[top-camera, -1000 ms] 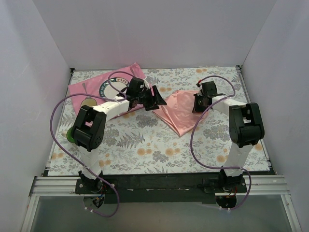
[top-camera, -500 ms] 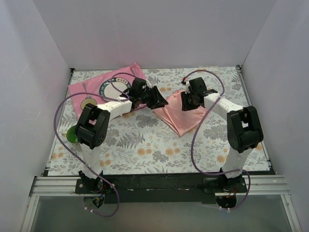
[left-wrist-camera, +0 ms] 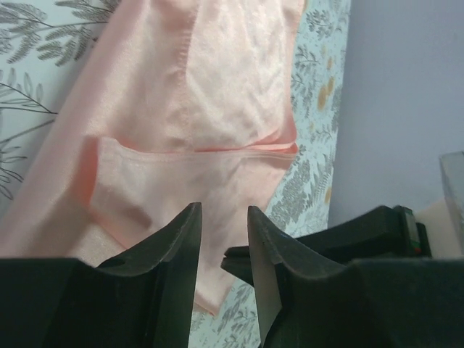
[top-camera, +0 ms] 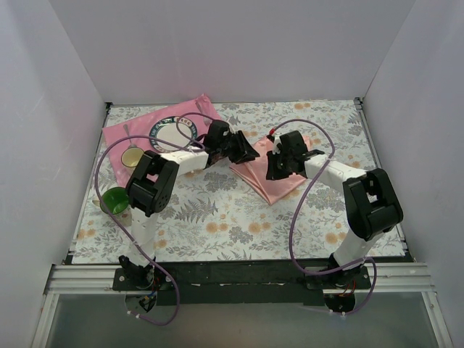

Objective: Fold the napkin, place the utensils inside, and roll it up
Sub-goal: Roll the napkin with the utensil

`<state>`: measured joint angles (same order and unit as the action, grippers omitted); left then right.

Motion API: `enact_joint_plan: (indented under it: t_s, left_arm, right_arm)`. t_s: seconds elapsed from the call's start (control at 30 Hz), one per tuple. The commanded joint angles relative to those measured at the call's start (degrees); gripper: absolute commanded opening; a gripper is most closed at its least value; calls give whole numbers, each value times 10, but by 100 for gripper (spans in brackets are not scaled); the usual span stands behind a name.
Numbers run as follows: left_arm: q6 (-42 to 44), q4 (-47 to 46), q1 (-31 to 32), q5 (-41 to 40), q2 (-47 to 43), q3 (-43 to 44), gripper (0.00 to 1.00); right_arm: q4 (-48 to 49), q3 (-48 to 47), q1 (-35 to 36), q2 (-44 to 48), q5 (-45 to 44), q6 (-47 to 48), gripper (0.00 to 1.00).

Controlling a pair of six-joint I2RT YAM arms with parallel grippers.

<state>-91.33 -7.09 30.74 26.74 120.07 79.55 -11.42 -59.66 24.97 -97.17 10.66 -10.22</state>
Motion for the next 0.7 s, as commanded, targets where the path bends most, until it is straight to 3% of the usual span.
enact_joint_plan:
  t_s: [0.0, 0.17, 0.33, 0.67]
  left_arm:
    - [34, 85, 3, -51, 25, 60, 32]
    - [82, 189, 5, -71, 65, 125, 31]
    - [110, 188, 6, -117, 21, 94, 31]
    - [115, 191, 5, -134, -17, 54, 31]
  right_arm:
    - [17, -5, 1, 19, -5, 1, 15]
    - [14, 16, 23, 51, -47, 20, 18]
    - [-5, 14, 62, 48, -103, 69, 32]
    - [-13, -13, 131, 8, -164, 126, 41]
